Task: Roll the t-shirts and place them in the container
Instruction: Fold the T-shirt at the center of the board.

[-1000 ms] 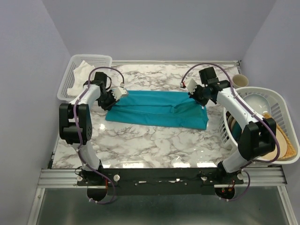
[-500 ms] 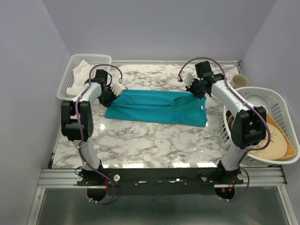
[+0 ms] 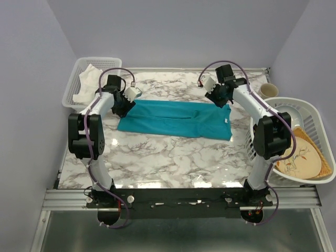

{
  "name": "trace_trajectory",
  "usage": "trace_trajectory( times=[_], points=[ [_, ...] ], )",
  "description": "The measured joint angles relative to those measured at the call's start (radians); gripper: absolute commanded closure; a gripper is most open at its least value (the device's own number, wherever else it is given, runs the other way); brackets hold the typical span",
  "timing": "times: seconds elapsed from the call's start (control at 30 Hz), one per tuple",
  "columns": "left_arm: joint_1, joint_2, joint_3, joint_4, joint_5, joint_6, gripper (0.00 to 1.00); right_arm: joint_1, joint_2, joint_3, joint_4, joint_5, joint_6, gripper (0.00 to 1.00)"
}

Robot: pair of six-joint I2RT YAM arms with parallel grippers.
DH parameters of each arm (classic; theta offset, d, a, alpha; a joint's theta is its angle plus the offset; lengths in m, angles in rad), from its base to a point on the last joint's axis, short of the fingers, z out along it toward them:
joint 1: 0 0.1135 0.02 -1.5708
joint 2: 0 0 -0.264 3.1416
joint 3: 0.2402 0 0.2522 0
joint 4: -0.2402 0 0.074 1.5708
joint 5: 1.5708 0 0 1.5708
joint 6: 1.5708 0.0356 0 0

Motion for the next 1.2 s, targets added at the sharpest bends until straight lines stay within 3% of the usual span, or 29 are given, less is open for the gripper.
trace_trajectory(
  times=[0.17, 0.23, 0.27, 0.3, 0.4, 0.43, 0.9, 1.2],
  points=[
    [-0.013, -0.141, -0.051, 0.016, 0.056, -0.013, 0.43, 0.0, -0.04, 0.032, -0.015, -0.014, 0.019, 0.51],
    [-0.033, -0.186, -0.079, 0.024, 0.076, -0.015, 0.48, 0.0, -0.06, 0.024, -0.032, -0.032, 0.014, 0.52],
    [-0.045, -0.196, -0.093, 0.027, 0.08, -0.016, 0.53, 0.001, -0.069, 0.015, -0.04, -0.041, 0.006, 0.53],
    [-0.06, -0.197, -0.112, 0.038, 0.083, -0.019, 0.67, 0.003, -0.077, -0.003, -0.045, -0.049, -0.008, 0.55],
    [-0.089, -0.177, -0.172, 0.057, 0.082, -0.029, 0.96, 0.013, -0.077, -0.058, -0.061, -0.066, -0.05, 0.63],
    [-0.097, -0.159, -0.195, 0.061, 0.082, -0.036, 0.99, 0.017, -0.068, -0.079, -0.073, -0.068, -0.073, 0.64],
    [-0.103, -0.051, -0.227, 0.124, -0.003, -0.107, 1.0, 0.067, 0.142, 0.066, -0.119, -0.107, -0.138, 0.68],
    [-0.137, -0.116, -0.319, 0.169, -0.037, -0.137, 1.0, 0.069, 0.117, -0.074, -0.111, -0.079, -0.208, 0.65]
  ],
)
